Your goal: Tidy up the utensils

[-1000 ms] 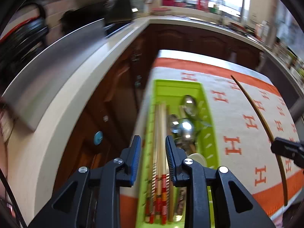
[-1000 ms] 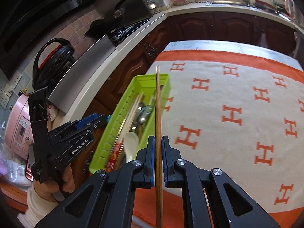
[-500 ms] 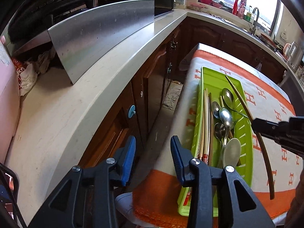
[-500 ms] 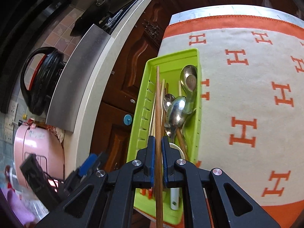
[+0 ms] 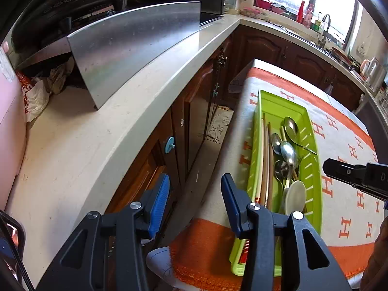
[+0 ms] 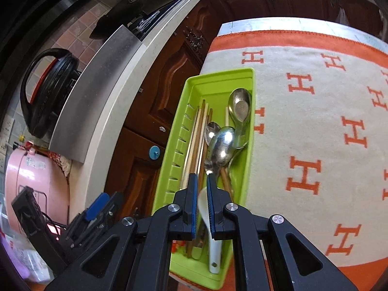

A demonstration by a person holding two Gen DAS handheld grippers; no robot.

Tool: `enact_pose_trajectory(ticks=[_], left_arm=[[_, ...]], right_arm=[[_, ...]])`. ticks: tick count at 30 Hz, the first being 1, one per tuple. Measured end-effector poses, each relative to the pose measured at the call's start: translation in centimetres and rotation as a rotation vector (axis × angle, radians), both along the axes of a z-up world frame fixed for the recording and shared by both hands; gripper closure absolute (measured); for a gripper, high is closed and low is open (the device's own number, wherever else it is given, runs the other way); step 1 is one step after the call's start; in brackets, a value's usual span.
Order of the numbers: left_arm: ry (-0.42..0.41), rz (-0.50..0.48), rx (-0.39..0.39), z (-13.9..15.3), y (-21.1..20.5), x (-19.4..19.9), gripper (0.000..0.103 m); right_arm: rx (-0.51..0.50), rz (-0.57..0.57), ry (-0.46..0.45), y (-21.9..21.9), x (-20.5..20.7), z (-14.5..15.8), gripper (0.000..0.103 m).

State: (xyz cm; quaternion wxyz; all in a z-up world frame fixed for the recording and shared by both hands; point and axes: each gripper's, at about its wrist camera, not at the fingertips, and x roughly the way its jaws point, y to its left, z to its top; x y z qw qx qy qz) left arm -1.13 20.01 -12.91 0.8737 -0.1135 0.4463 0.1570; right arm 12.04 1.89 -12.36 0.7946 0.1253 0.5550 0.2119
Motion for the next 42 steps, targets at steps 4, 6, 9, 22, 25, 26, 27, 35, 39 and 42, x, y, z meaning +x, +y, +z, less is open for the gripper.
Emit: enact_pose_trajectory(ticks=[4,6,9,22,25,26,27,35,39,42], left_arm=[[0.001,-0.012,0.002,0.1,-0.7,0.2,0.058],[0.0,-0.02,0.003,0.2,-1.2,0.2,0.057],[-0.001,-0.03,0.005,0.5,-1.9,0.2,0.054],[-0.008,-0.099,0.042,2.1,-6.2,-0.2,0.045],[-0.008,-0.12,0.051,2.4,-7.5,-0.2,0.041],[-0.009,-0.127,0.053,2.6,-7.9,-0.2,0.039],[-0.007,-0.131,0.056,2.7,-8.4,-0.2,0.034],[-0.004,-0.179,0.068,3.3,-12.0,0.3,0.018],[-0.01,-0.198,0.069,3.8,-13.9,0.6,0.013],[-0.012,-0.215,0.085,4.3,-15.3,0.9,0.006]], right_arm=[[-0.035,0.001,-0.028,-1.7,-0.9,0.3,0.095],[-0.043,-0.003,-0.034,-2.7,-1.2,0.3,0.095],[-0.057,-0.01,-0.044,-4.2,-1.8,0.3,0.095],[-0.104,-0.009,-0.165,-9.0,-4.4,3.2,0.095],[-0.109,-0.019,-0.179,-10.5,-5.2,3.7,0.095],[-0.111,-0.022,-0.184,-11.0,-5.4,3.8,0.095],[-0.115,-0.03,-0.192,-11.8,-5.8,3.9,0.095],[-0.144,-0.106,-0.232,-17.7,-7.8,3.9,0.091],[-0.157,-0.158,-0.249,-20.7,-8.5,4.0,0.088],[-0.176,-0.191,-0.272,-23.0,-9.2,4.4,0.083]])
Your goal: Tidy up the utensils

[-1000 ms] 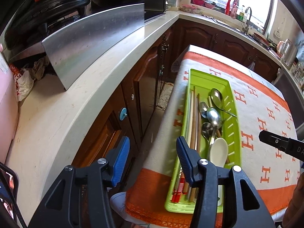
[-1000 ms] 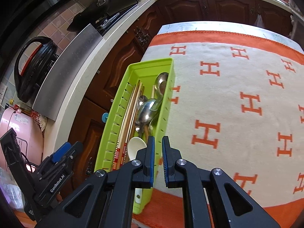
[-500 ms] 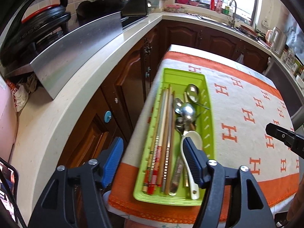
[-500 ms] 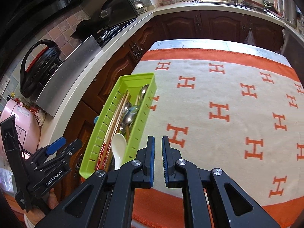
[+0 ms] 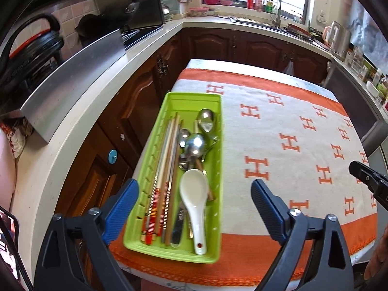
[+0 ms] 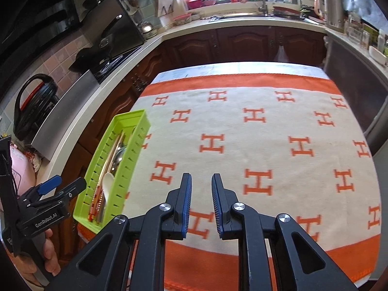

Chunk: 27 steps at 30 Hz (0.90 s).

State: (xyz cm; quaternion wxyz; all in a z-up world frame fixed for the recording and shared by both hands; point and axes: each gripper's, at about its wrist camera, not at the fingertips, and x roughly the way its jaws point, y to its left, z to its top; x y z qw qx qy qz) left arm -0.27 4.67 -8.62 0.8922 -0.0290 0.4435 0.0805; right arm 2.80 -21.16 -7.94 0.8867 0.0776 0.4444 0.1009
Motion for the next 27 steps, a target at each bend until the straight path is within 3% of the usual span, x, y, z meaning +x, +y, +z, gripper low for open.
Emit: enact_pose_trajectory(ticks=[7,11,16,27], left_arm=[[-0.021,-0.049,0.023,2.3,-4.1,0.7,0.004],[-0.046,-0.084,0.003,4.3,-6.5,1.0,0.003],[-0.092,-0.121,-0.021,6.3,-9.0,0.5,0.001],[-0.083,-0.146,-0.052,6.0,-10.6,-0.5,0.001]], right_arm=[[-0.029,-0.062,-0.045,-4.3,-1.8,2.0,0.069],[-0.021,-0.086,-0.058,-5.8,-2.9,3.6,0.066],[-0.022,-0.108,-0.089,-6.6,-4.6,5.8,0.053],[-0.054,-0.122,-0.146,-5.9,-7.3,7.9,0.043]])
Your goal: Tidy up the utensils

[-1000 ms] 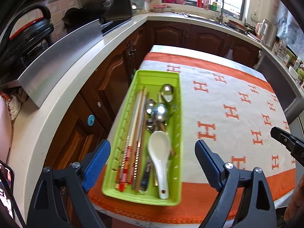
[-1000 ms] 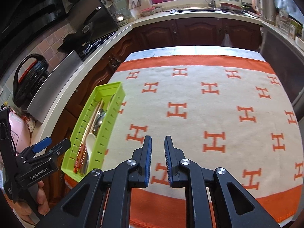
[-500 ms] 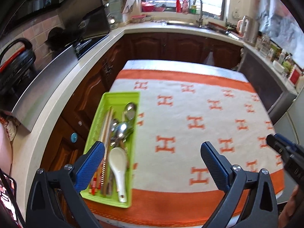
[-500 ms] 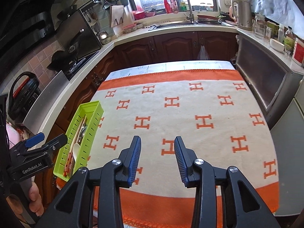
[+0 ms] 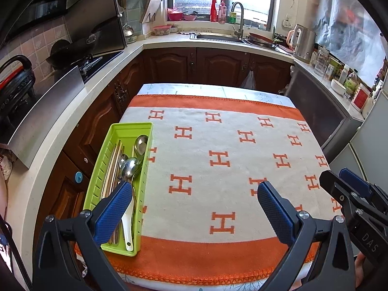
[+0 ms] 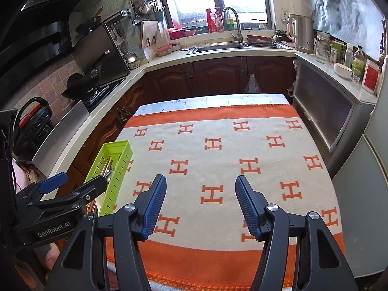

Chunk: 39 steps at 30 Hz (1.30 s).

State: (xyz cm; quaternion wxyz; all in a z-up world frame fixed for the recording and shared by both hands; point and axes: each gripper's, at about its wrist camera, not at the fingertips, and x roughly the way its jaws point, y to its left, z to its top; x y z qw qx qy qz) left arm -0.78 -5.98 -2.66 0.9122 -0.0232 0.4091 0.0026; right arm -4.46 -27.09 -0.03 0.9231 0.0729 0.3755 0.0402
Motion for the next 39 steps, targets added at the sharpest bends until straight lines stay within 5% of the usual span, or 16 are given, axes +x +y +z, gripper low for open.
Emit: enact_pose_trajectory(ticks=[39], left_arm=[[0.006,-0.006,0.009,-0.6,0.1,-0.1,0.001]], right_arm=[[0.002,0.019,0.042,0.8,0.6,-1.4,0.042]])
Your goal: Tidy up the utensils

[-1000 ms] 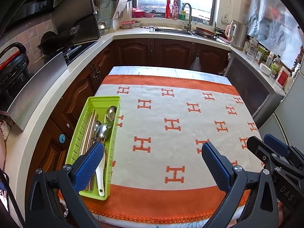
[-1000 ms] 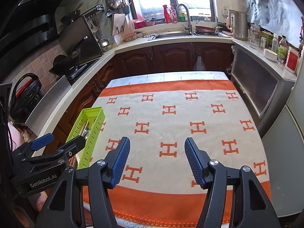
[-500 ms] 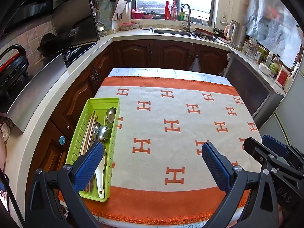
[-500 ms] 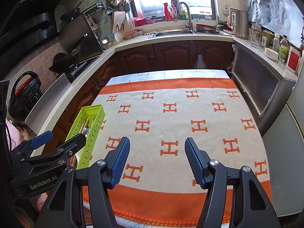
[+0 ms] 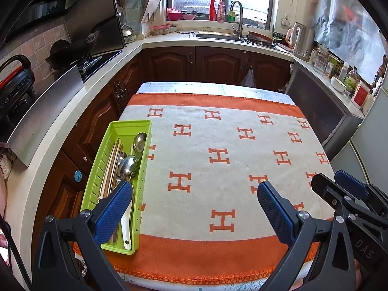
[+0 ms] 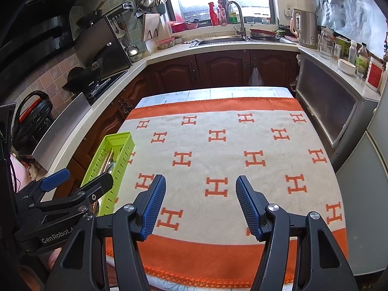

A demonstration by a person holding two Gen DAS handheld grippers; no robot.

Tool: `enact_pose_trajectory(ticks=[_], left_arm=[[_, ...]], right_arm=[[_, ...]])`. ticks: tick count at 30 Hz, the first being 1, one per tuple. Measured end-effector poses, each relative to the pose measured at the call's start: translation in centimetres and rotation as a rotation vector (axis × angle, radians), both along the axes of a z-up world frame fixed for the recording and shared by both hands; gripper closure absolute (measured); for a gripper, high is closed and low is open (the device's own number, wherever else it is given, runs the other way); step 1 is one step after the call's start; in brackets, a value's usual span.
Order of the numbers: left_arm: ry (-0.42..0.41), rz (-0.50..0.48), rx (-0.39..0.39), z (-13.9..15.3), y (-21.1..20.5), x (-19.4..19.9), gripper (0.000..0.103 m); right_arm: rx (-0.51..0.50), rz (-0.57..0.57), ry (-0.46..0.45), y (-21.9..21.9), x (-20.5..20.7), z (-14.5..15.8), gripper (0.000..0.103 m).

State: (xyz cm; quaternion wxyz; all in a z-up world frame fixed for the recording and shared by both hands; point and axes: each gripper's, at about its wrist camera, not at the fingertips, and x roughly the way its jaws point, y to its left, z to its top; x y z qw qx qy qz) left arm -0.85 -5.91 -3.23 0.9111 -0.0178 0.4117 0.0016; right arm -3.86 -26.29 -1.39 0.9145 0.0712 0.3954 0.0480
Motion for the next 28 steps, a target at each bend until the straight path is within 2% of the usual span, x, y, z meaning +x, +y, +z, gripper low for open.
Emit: enact_pose_trajectory(ticks=[28], left_arm=[[0.026,-0.012,0.0,-0.75,-0.23,0.07,0.001]], right_arm=[[0.007,-0.004,0.006,-0.21,0.03,-0.48,0.042]])
